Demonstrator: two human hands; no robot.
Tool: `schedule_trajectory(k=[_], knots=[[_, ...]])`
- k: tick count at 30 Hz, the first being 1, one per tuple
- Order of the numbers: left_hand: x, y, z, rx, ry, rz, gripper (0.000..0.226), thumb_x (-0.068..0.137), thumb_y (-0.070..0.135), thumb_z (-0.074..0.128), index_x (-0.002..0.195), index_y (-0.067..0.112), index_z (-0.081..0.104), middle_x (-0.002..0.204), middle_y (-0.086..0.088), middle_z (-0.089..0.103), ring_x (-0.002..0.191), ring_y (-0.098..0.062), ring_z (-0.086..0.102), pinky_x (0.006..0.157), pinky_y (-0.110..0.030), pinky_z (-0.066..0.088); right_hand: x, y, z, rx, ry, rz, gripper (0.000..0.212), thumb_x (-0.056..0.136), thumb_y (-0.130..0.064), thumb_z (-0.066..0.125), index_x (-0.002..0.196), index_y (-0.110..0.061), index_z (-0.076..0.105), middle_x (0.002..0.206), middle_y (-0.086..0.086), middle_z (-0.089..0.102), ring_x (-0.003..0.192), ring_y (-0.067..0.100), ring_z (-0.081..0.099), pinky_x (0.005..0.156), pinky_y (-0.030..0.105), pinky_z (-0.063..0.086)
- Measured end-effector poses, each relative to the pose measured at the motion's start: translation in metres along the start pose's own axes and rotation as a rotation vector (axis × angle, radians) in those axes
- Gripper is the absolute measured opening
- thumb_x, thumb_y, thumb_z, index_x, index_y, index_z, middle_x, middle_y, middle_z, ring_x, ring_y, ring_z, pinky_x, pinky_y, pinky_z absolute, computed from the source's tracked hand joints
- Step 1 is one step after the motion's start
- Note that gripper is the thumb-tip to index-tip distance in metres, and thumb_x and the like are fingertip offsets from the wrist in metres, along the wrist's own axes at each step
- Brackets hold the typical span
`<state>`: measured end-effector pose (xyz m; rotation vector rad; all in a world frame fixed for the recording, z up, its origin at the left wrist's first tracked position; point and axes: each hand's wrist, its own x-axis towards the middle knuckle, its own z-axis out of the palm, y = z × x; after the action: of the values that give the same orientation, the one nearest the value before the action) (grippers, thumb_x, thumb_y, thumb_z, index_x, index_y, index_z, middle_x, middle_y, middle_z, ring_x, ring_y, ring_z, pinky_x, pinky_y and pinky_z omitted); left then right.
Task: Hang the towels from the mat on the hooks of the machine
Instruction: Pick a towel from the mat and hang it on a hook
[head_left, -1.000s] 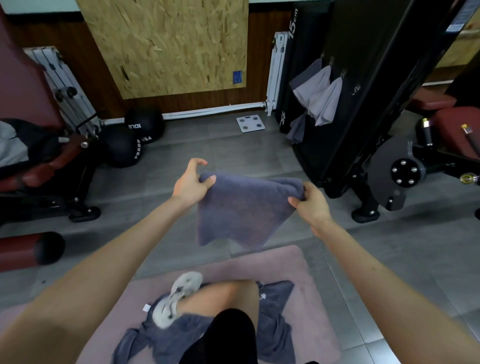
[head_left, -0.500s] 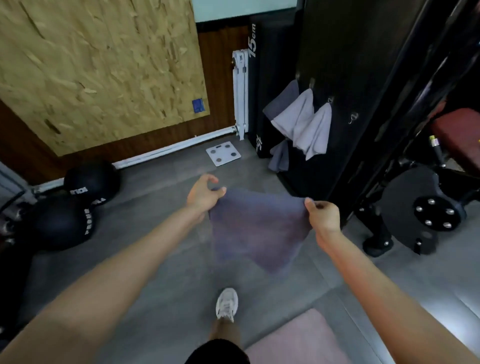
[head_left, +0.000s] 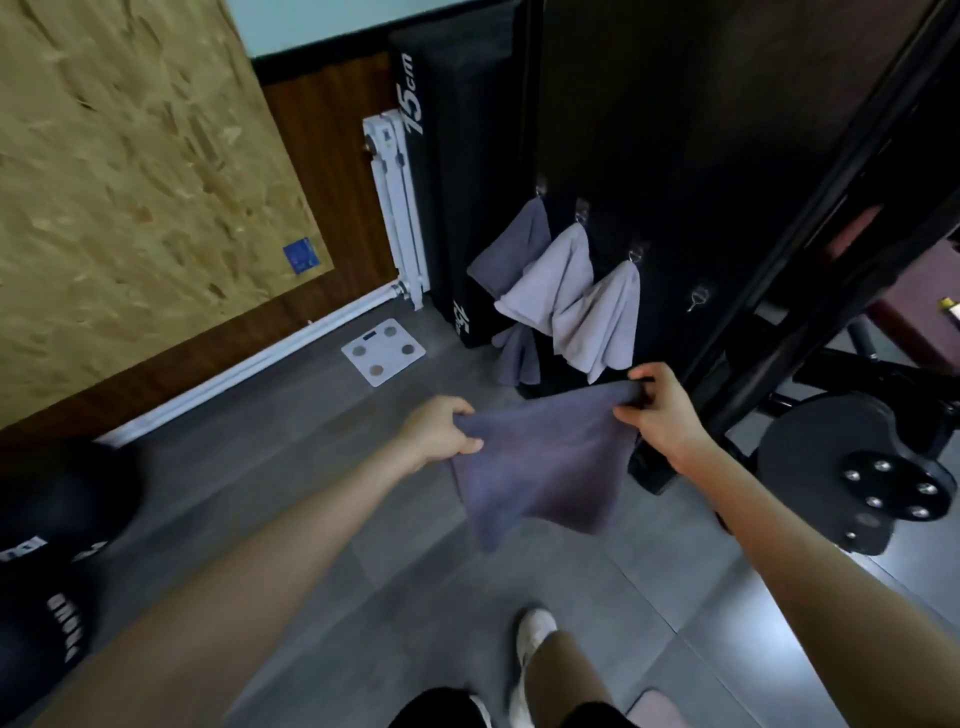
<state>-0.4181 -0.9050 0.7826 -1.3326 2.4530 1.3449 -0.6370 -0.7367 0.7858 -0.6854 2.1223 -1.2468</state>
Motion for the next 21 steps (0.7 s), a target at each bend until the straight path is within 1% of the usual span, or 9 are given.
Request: schedule_trajectory(k=[2,5,7,9,11,13,16,18,21], knots=[[0.034,0.004,0.012,-0.001,-0.018,-0.002,0.031,0.074,0.015,0.076,0.102,0.013,0.065,0.096,-0.001,0.062,0.09,-0.021,0.059,0.076,-0.029,0.045,0.025,0.004,-0.006,-0.035,0.035,-0.031,0.035,0.081,0.006,0.06,0.105,-0.012,0.043,0.088,-0.007,0.052,0.088,0.015,0.054,0.074,0.023,0.045],[0.08,0.007,0.039,0.044,-0.05,-0.044,0.018,0.075,0.017,0.074,0.086,0.02,0.061,0.089,-0.005,0.065,0.088,-0.026,0.063,0.08,-0.036,0.049,0.061,0.014,-0.013,-0.035,0.06,-0.017,0.037,0.083,0.006,0.059,0.112,-0.01,0.042,0.09,-0.01,0.052,0.085,0.004,0.052,0.074,0.014,0.042],[0.109,0.008,0.06,0.102,-0.078,-0.078,0.018,0.075,0.023,0.074,0.081,0.021,0.058,0.094,-0.01,0.068,0.093,-0.031,0.064,0.08,-0.038,0.049,0.084,0.022,-0.018,0.026,0.108,0.026,0.039,0.083,0.004,0.062,0.115,-0.009,0.043,0.089,-0.012,0.053,0.084,0.001,0.052,0.079,0.018,0.042],[0.134,0.012,0.081,0.15,-0.121,-0.096,0.019,0.075,0.027,0.074,0.086,0.016,0.062,0.097,-0.013,0.068,0.096,-0.032,0.063,0.08,-0.038,0.049,0.106,0.032,-0.022,0.095,0.199,0.083,0.037,0.082,0.002,0.065,0.112,-0.009,0.046,0.087,-0.011,0.054,0.083,0.001,0.054,0.083,0.023,0.044],[0.157,0.018,0.099,0.205,-0.184,-0.092,0.025,0.075,0.028,0.073,0.091,0.01,0.064,0.1,-0.015,0.069,0.097,-0.031,0.064,0.081,-0.037,0.049,0.127,0.043,-0.027,0.127,0.249,0.112,0.031,0.082,0.0,0.066,0.107,-0.009,0.051,0.086,-0.01,0.057,0.084,0.005,0.056,0.082,0.022,0.045],[0.177,0.028,0.111,0.319,-0.317,-0.078,0.027,0.077,0.026,0.07,0.095,0.006,0.064,0.105,-0.016,0.067,0.1,-0.03,0.063,0.083,-0.036,0.048,0.145,0.052,-0.031,0.114,0.206,0.117,0.026,0.082,0.001,0.065,0.103,-0.01,0.054,0.089,-0.004,0.06,0.086,0.008,0.058,0.077,0.016,0.045],[0.208,0.046,0.122,0.359,-0.361,-0.057,0.035,0.08,0.011,0.064,0.115,0.007,0.062,0.122,-0.012,0.061,0.114,-0.027,0.056,0.094,-0.033,0.045,0.168,0.065,-0.037,0.027,0.063,0.09,0.025,0.081,0.007,0.063,0.104,-0.004,0.058,0.09,-0.003,0.06,0.081,-0.009,0.059,0.076,0.012,0.045],[0.232,0.064,0.122,0.277,-0.245,0.066,0.037,0.085,0.003,0.056,0.121,0.007,0.058,0.128,-0.011,0.057,0.118,-0.027,0.052,0.095,-0.029,0.04,0.18,0.072,-0.038,-0.055,0.004,0.04,0.025,0.08,0.011,0.062,0.102,0.0,0.059,0.09,-0.006,0.06,0.082,-0.011,0.059,0.084,0.017,0.045],[0.267,0.109,0.117,0.264,-0.074,0.541,0.039,0.082,-0.001,0.057,0.119,0.012,0.061,0.12,-0.004,0.061,0.112,-0.027,0.053,0.093,-0.029,0.038,0.198,0.08,-0.045,-0.115,0.001,0.044,0.022,0.079,0.009,0.062,0.097,-0.004,0.061,0.089,0.001,0.062,0.084,0.012,0.06,0.085,0.028,0.047]])
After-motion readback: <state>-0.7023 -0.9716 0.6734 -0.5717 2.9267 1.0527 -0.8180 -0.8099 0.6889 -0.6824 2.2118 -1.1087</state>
